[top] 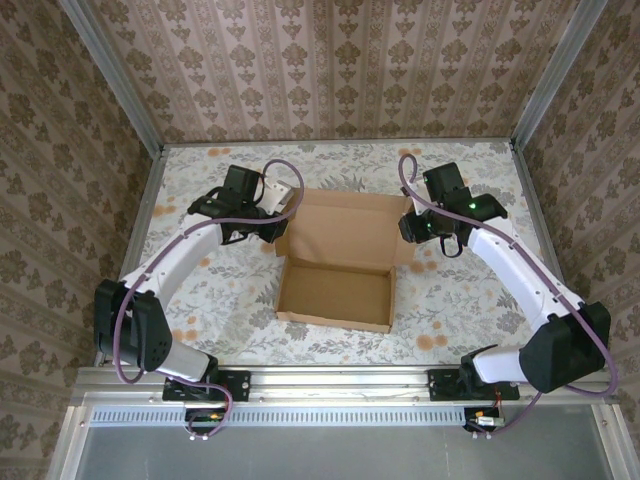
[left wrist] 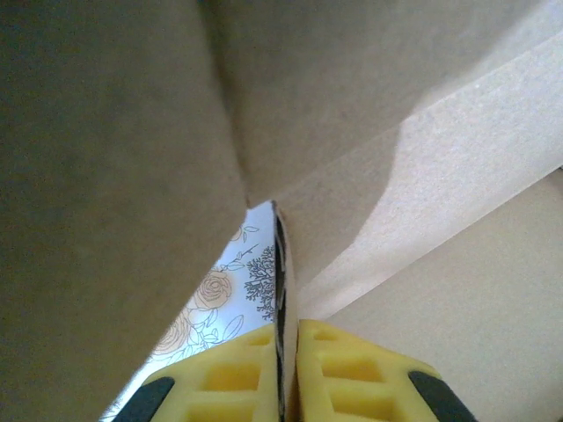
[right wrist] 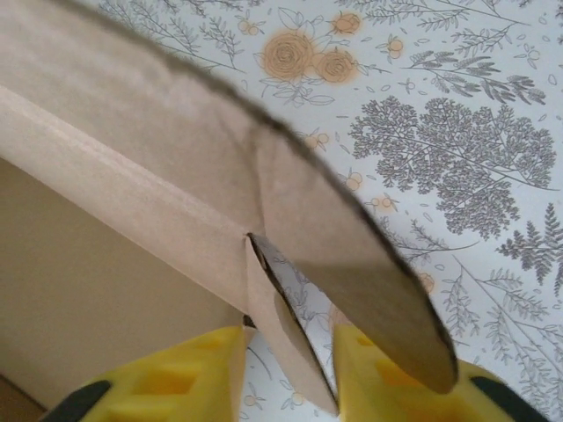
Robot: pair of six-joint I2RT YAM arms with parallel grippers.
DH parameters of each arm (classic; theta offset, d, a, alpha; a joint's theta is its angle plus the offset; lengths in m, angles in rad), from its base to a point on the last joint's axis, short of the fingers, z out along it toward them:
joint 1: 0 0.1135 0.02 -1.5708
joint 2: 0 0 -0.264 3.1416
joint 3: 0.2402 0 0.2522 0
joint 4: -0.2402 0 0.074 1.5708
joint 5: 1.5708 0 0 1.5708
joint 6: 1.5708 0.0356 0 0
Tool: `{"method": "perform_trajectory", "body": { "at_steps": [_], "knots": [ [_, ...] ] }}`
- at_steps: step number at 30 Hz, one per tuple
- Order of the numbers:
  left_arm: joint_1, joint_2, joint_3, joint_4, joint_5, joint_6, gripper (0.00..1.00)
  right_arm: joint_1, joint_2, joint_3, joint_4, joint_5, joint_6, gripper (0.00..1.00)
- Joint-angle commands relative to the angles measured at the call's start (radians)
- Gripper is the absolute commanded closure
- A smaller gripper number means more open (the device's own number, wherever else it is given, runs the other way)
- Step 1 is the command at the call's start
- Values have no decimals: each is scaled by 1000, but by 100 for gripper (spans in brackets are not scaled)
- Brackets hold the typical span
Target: Fold the paper box
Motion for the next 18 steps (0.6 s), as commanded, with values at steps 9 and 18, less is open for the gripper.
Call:
{"method": "perform_trajectory", "body": {
  "at_steps": [9,18],
  "knots": [
    [-55,-63,5,-1,-34,-127,90,9,-33,-6,-22,-105,84,83],
    [-71,-67,-10,3,-60,-144,90,9,24,16,-44,-63,166,78]
  ]
}}
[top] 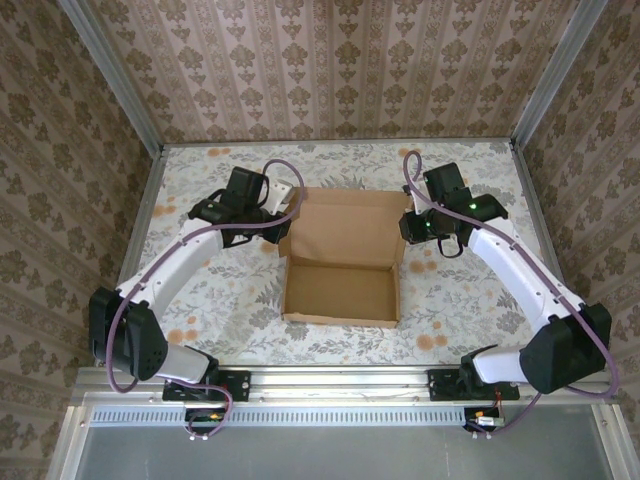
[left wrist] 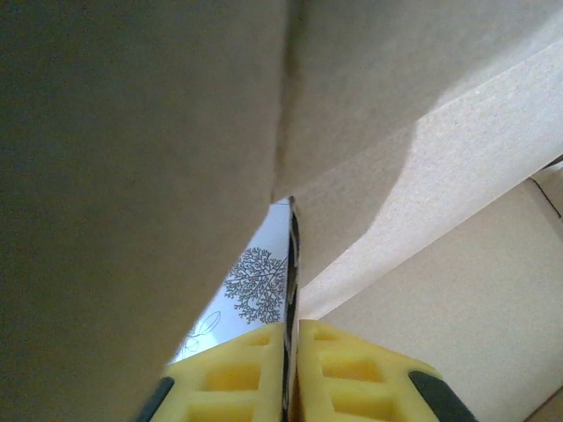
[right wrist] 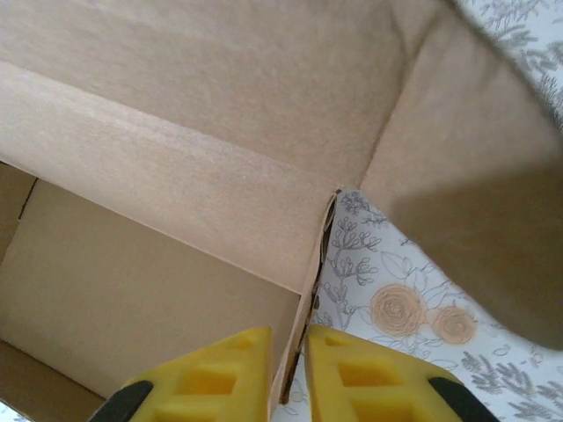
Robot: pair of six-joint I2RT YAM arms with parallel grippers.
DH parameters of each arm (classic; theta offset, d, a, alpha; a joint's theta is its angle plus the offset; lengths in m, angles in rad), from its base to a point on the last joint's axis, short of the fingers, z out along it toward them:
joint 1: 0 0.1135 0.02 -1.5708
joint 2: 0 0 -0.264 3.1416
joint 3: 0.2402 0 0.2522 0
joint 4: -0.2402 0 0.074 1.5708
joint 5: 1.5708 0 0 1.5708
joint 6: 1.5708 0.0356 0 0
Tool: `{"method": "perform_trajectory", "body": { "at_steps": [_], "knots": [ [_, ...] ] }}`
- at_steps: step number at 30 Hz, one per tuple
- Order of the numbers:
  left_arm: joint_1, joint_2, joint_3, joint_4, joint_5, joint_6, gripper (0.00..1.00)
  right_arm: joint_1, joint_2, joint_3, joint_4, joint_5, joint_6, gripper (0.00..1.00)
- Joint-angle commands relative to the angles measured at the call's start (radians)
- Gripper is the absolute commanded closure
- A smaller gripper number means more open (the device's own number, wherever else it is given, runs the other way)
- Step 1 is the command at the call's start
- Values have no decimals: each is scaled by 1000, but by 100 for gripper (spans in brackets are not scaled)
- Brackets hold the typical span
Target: Fold the paper box
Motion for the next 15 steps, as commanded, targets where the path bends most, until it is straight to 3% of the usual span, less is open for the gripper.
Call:
{"method": "perform_trajectory", "body": {
  "at_steps": [1,15],
  "knots": [
    [-16,-24,-13,11,-10,-27,90,8,19,11,-35,-4,58,77],
    [-17,-38,-37,36,-21,-59,90,7,40,-20,30,32,127,78]
  ]
}}
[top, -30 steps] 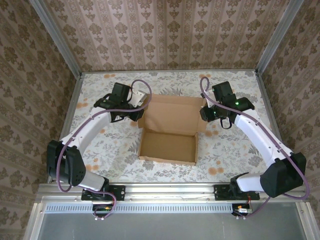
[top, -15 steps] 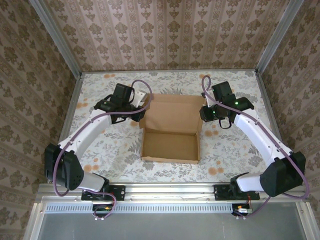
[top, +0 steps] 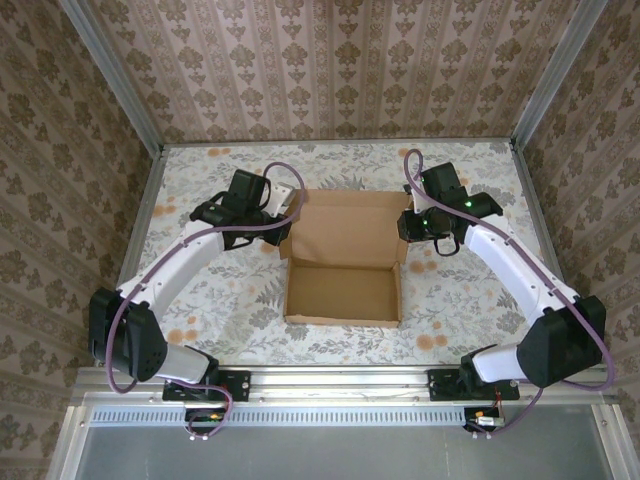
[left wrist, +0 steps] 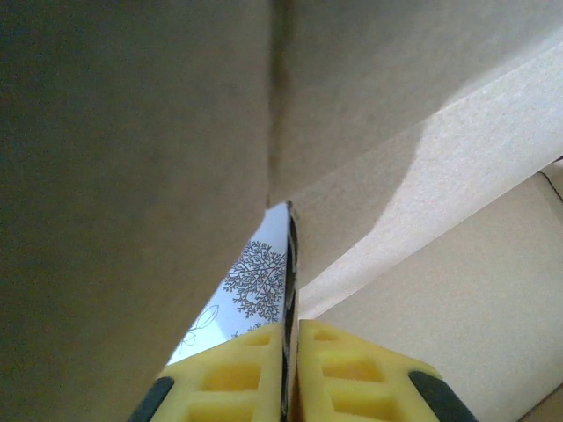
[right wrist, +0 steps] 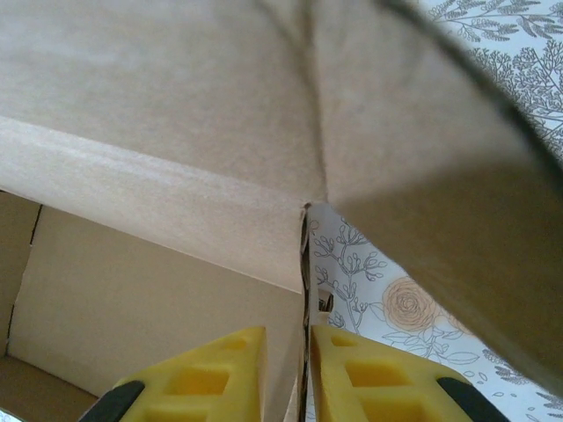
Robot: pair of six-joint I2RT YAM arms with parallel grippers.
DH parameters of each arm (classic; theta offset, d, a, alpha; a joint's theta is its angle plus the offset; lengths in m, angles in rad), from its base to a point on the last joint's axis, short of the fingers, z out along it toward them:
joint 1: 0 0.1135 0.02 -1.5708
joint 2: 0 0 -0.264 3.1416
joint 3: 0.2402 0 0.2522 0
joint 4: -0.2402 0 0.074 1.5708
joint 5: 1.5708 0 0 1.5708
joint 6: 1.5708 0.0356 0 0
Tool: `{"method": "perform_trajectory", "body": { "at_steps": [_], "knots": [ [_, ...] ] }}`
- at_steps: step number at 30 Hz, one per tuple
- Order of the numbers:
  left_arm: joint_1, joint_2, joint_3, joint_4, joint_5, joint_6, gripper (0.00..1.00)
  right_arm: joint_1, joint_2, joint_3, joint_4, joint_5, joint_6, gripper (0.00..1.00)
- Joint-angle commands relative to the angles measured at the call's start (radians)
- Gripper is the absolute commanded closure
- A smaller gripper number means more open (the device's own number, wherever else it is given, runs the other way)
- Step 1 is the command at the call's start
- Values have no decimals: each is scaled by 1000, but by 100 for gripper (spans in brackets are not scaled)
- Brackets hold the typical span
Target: Fold the paper box
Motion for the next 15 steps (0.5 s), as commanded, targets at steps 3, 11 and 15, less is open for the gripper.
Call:
{"method": "perform_trajectory", "body": {
  "at_steps": [3,11,15],
  "knots": [
    [-7,-35,-25,39,-11,-66,90,8,11,-29,33,36,48,79],
    [-10,-44,-35,107,-39,-182,90,23,-28,-45,83,109,125,90],
    [-27,-41,-41,165,-87,-254,90,43,-41,-47,147,164,215,92]
  ]
}}
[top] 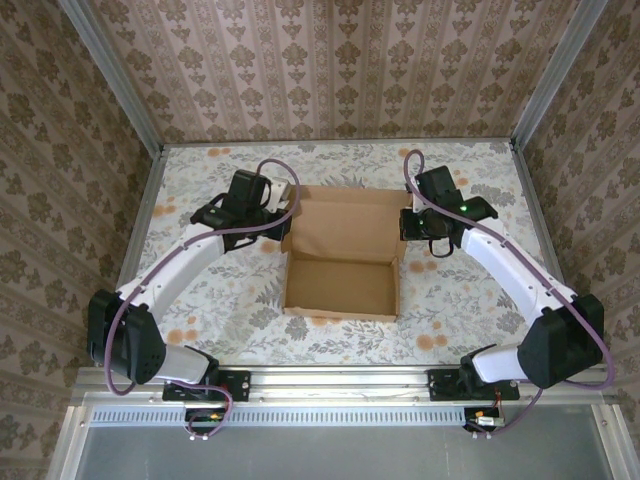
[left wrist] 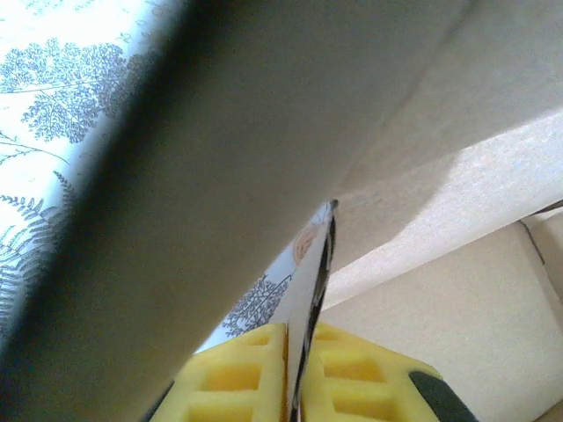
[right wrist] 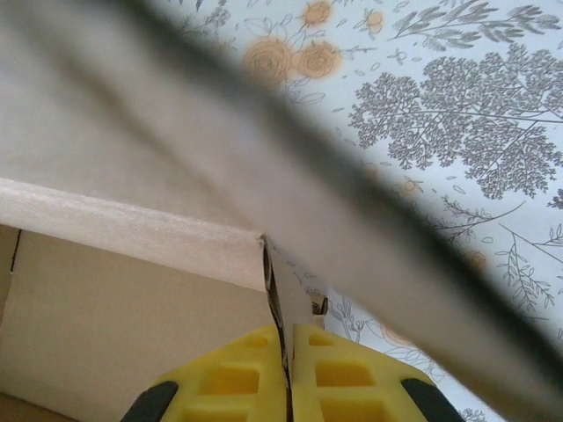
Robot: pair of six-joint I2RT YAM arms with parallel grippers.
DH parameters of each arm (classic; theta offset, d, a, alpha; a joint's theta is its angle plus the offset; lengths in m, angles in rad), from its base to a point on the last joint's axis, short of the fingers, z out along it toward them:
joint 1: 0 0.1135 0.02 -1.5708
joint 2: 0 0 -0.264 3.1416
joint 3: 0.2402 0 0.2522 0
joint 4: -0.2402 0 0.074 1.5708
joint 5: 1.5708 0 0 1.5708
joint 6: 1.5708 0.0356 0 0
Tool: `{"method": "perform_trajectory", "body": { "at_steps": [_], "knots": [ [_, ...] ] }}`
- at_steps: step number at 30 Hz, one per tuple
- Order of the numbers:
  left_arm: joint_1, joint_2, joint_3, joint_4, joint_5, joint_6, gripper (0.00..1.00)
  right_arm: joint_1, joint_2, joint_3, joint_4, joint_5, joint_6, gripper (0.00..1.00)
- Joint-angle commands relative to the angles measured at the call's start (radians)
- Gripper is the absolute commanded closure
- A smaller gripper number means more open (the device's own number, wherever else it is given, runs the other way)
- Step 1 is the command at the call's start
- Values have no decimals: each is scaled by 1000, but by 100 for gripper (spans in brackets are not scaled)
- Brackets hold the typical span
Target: Fold the paper box
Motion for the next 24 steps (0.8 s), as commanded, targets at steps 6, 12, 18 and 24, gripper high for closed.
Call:
{"method": "perform_trajectory", "body": {
  "at_steps": [6,12,18,24],
  "knots": [
    [-30,-2,-12,175,-162,-144,88,55,-10,4,172,212,165,92],
    [-32,16,-72,348,-227,-118,88,84,9,-66,345,295,167,92],
    [-37,14,-183,518,-237,-144,88,113,-8,-193,528,357,185,94],
    [-59,-17,-280,614,-286,-168,87,163,-7,-269,644,424,178,95]
  ]
}}
